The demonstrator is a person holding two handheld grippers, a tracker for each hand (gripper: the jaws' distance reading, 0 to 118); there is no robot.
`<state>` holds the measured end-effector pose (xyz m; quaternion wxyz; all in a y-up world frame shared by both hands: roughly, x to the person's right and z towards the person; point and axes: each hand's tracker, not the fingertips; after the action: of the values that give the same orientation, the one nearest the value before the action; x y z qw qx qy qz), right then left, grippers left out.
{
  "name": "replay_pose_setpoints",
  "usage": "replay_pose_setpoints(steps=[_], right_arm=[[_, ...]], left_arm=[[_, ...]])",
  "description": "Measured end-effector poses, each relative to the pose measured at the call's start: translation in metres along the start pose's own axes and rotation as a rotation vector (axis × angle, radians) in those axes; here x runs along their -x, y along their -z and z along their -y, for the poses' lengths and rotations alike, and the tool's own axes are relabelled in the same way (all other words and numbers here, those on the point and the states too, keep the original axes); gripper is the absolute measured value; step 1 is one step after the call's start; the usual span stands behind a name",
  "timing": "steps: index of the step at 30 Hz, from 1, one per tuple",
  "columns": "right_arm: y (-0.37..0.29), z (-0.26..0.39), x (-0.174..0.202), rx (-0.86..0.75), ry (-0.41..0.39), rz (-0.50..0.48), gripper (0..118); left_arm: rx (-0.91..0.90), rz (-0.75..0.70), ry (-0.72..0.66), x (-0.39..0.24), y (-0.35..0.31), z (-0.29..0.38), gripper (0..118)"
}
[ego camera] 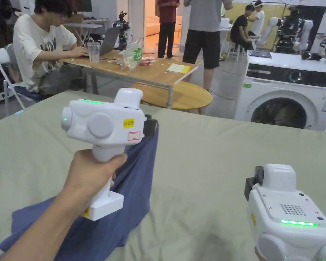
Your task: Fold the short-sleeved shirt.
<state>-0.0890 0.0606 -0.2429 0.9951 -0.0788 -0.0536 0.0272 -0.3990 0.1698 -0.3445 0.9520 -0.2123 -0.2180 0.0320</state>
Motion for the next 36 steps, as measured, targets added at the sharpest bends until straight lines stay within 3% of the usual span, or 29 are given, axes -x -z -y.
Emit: replay_pose_setpoints(steps=[10, 14, 19, 20, 21, 22, 23, 24, 28, 32, 33, 34, 35, 36], right_arm=[[-0.057, 0.004, -0.143, -0.016, 0.012, 0.312, 0], [-0.073, 0.012, -0.177, -0.002, 0.013, 0.378, 0], [-0.079, 0.025, -0.191, 0.04, 0.026, 0.408, 0], [-0.078, 0.028, -0.19, 0.048, 0.028, 0.408, 0], [-0.076, 0.03, -0.189, 0.055, 0.028, 0.404, 0], [-0.074, 0.032, -0.186, 0.062, 0.029, 0.395, 0], [-0.073, 0.033, -0.182, 0.064, 0.029, 0.388, 0], [-0.071, 0.033, -0.178, 0.067, 0.027, 0.378, 0], [-0.063, 0.027, -0.158, 0.049, 0.027, 0.324, 0], [-0.052, 0.018, -0.137, 0.032, 0.026, 0.274, 0], [-0.049, 0.017, -0.131, 0.032, 0.024, 0.262, 0], [-0.045, 0.016, -0.126, 0.031, 0.029, 0.245, 0], [-0.042, 0.016, -0.123, 0.032, 0.033, 0.232, 0], [-0.038, 0.015, -0.119, 0.036, 0.035, 0.22, 0]], left_arm=[[0.117, 0.453, 0.082, -0.209, 0.11, 0.026, 0], [0.214, 0.491, 0.145, -0.252, 0.131, 0.071, 0], [0.324, 0.515, 0.101, -0.253, 0.147, 0.123, 0], [0.328, 0.511, 0.093, -0.249, 0.148, 0.129, 6], [0.347, 0.517, 0.074, -0.243, 0.149, 0.132, 25], [0.36, 0.521, 0.046, -0.236, 0.15, 0.134, 54], [0.362, 0.513, 0.034, -0.229, 0.148, 0.134, 62], [0.347, 0.506, 0.029, -0.221, 0.144, 0.133, 62], [0.209, 0.455, -0.004, -0.177, 0.114, 0.112, 62], [0.089, 0.293, 0.024, -0.131, 0.078, 0.109, 58], [0.085, 0.247, 0.032, -0.134, 0.085, 0.11, 47], [0.096, 0.199, 0.029, -0.139, 0.093, 0.109, 21], [0.122, 0.155, 0.028, -0.137, 0.095, 0.11, 5], [0.129, 0.109, 0.023, -0.135, 0.096, 0.111, 0]])
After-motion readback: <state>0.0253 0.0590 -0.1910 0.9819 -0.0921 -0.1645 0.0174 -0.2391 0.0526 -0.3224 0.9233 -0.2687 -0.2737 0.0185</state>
